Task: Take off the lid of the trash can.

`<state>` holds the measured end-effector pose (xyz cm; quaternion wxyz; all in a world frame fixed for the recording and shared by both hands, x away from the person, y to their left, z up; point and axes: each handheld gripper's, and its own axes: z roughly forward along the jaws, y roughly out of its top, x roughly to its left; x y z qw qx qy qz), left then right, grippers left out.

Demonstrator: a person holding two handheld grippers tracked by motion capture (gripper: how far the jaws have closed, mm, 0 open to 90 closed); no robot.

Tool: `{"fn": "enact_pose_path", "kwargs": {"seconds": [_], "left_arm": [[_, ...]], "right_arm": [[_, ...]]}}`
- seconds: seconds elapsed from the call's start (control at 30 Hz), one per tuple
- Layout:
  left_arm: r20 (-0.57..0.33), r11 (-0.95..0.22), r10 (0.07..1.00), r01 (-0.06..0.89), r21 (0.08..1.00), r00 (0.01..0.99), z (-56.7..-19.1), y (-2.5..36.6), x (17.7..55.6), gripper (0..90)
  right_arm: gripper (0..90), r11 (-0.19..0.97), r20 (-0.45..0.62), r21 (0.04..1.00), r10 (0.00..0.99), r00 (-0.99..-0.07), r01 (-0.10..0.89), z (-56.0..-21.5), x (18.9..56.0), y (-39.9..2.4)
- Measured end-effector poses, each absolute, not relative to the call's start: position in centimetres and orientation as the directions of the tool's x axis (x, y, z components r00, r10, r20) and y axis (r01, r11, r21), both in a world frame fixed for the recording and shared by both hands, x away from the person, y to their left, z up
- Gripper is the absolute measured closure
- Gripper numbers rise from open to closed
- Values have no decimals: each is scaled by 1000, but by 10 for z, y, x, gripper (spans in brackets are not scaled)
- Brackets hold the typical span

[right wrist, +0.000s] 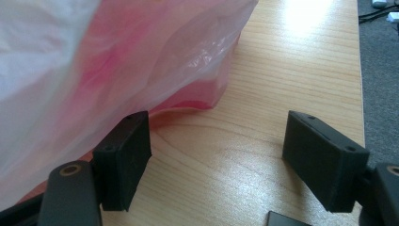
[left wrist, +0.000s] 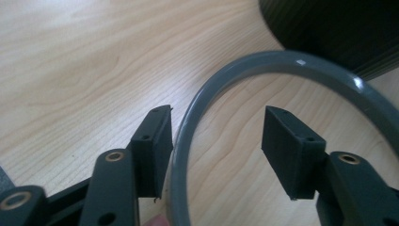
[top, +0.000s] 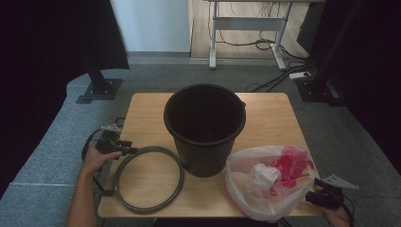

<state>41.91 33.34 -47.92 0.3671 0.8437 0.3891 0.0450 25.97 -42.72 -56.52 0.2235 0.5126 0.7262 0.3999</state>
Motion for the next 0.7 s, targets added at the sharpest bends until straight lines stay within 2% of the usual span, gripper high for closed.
{"fn": "enact_pose_path", "kwargs": {"seconds": [0.17,0.37,0.43,0.7], "left_arm": [[-156,-464,704,615,637,693,-467,324,408,386],[-169,-491,673,606,626,720,-466,315,398,352],[-166,-487,670,597,637,723,-467,313,396,304],[-166,-490,661,588,643,732,-465,310,393,295]], "right_arm": [[235,153,95,810,918,-384,566,-565,262,-429],[234,147,108,809,915,-390,569,-565,263,-431],[235,148,105,810,915,-389,568,-565,263,-430],[235,156,95,809,917,-388,567,-565,263,-429]]}}
